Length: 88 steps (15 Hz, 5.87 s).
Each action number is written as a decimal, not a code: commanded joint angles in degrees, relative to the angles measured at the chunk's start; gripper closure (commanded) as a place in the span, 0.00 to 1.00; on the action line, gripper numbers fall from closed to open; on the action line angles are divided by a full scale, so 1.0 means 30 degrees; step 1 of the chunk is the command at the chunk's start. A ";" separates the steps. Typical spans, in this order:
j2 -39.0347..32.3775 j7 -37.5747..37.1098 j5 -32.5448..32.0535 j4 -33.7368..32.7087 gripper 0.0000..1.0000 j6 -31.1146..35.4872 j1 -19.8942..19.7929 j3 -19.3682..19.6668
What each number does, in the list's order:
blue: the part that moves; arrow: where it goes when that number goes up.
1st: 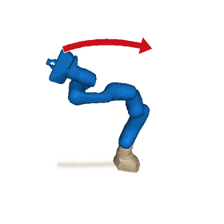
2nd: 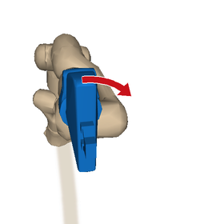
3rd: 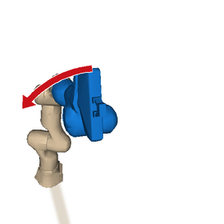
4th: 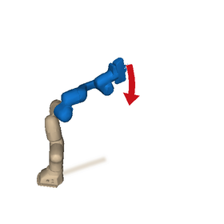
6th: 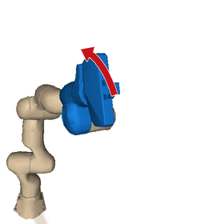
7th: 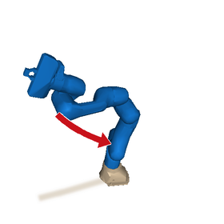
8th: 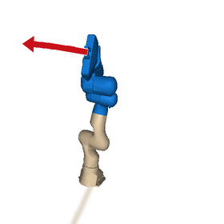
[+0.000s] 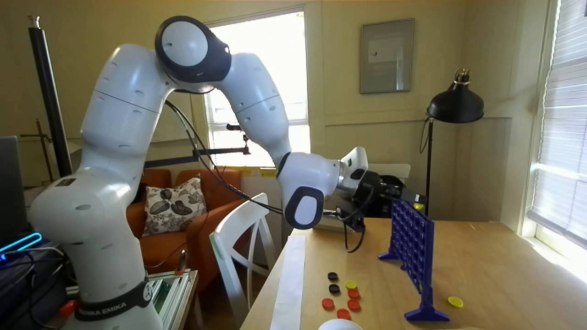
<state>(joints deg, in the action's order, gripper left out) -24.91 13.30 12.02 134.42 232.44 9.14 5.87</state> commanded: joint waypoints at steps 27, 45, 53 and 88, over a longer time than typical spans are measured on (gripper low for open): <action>-0.1784 -0.0026 -0.0412 -0.1590 0.90 0.0514 -0.0347 -0.0266; -0.1456 0.0473 0.0708 -0.0917 0.90 0.1324 0.0075 -0.0236; -0.1512 0.0469 0.0950 -0.0784 0.90 0.1423 0.0088 -0.0245; -0.1199 0.0940 0.1039 -0.0728 0.90 0.2035 0.0261 -0.0242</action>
<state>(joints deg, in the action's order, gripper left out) -29.16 14.29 13.25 131.70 237.32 9.71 5.68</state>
